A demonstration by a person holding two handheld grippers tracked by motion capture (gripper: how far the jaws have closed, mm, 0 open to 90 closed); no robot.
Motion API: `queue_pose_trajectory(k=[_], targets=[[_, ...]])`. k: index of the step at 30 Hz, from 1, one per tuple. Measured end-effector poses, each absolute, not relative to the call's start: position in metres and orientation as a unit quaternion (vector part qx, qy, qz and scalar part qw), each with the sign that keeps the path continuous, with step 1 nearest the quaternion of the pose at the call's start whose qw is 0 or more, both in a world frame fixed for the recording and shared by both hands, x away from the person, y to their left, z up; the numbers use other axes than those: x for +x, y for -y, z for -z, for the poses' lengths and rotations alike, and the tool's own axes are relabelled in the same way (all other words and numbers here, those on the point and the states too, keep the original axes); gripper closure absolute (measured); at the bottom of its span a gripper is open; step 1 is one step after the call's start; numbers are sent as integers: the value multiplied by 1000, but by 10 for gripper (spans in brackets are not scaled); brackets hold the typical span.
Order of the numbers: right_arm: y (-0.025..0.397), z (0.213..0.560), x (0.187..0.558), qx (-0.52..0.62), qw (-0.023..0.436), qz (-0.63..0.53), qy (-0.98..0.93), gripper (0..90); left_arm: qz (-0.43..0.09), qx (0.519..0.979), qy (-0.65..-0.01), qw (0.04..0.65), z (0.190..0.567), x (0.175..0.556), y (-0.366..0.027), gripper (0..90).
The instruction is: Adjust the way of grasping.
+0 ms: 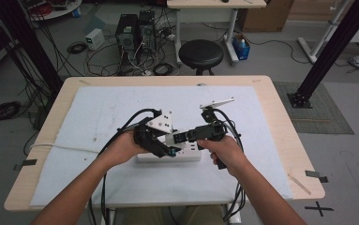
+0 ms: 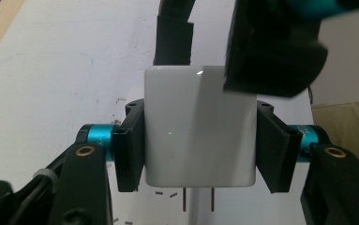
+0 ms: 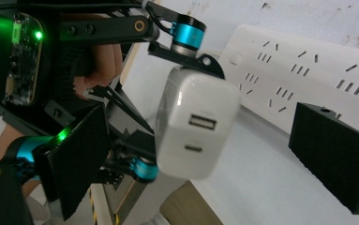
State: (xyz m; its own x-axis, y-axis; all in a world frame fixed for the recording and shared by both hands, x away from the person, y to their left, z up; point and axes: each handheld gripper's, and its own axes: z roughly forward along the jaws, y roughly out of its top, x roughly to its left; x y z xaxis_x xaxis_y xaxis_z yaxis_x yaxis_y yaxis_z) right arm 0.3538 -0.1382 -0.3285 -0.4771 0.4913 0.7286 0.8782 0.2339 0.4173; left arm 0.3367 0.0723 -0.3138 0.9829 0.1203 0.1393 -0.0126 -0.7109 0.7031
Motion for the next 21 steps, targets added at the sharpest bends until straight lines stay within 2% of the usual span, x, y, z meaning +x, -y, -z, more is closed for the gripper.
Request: queue_pose_trajectory(k=[1, 3, 5, 11, 12, 21], targets=[[138, 330, 354, -457, 233, 418, 750, 72, -88, 920, -32, 380, 314, 336, -71, 426], [138, 331, 355, -452, 243, 424, 746, 163, -89, 920, -29, 380, 315, 337, -71, 426], [138, 333, 356, -456, 250, 421, 743, 165, -90, 919, -29, 382, 315, 338, -70, 426], [139, 338, 359, -458, 271, 421, 735, 304, -94, 920, -30, 380, 316, 338, -69, 426], [139, 338, 359, -458, 271, 421, 735, 304, -94, 920, -30, 380, 316, 338, -69, 426], [141, 346, 361, -460, 298, 428, 718, 552, -106, 921, -27, 373, 317, 337, -68, 426]])
